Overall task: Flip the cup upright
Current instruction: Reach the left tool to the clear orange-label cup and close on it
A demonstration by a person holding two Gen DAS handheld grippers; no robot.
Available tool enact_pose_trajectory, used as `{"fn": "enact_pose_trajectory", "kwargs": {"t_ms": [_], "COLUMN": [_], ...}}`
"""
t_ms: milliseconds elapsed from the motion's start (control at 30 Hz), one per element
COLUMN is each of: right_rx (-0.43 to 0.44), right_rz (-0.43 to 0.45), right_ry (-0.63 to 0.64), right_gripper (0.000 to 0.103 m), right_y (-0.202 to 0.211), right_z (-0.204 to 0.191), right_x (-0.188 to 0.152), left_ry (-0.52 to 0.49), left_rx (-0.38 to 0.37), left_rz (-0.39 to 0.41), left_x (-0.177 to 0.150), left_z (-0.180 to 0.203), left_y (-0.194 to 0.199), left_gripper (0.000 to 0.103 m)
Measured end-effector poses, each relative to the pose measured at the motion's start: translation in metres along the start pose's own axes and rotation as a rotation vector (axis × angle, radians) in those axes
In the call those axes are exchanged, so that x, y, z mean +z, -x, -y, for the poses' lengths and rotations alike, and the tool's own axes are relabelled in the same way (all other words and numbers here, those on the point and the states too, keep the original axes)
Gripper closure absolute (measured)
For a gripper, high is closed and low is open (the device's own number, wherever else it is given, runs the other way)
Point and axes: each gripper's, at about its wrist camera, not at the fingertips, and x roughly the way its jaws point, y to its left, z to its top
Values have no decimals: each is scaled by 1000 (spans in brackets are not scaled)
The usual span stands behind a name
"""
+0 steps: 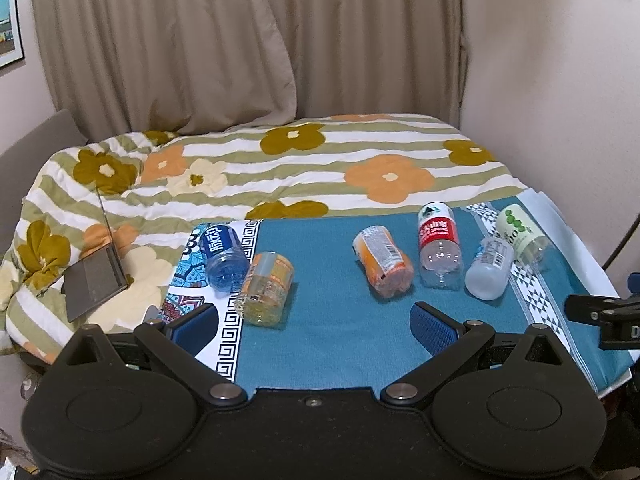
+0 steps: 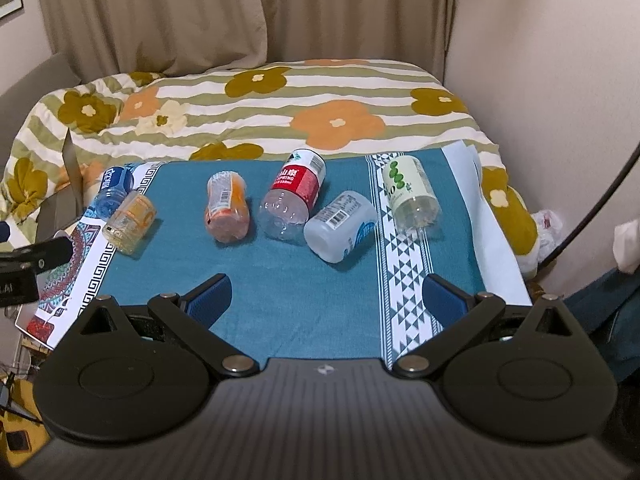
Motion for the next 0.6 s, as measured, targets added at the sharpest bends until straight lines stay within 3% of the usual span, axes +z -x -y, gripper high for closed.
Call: {"fn": "enact_pose_trajectory", "kwargs": {"t_ms": [167, 400, 600], "right_rx": [48, 34, -10], "right_rz": [-12, -23, -83], "right_ry": [59, 134, 155], "right_gripper": [0, 0, 0], "right_y": [-13, -41, -71], "right_z": [8, 12, -5], "right_x": [12, 22, 24], "left_ry": [14, -13, -43], "left_rx": [28, 67, 16], "left_rz": [-19, -54, -118], "left_x": [11, 23, 33], "left_z": [0, -12, -34], "left_y": [-16, -50, -95], "left_gripper": [0, 0, 0]}}
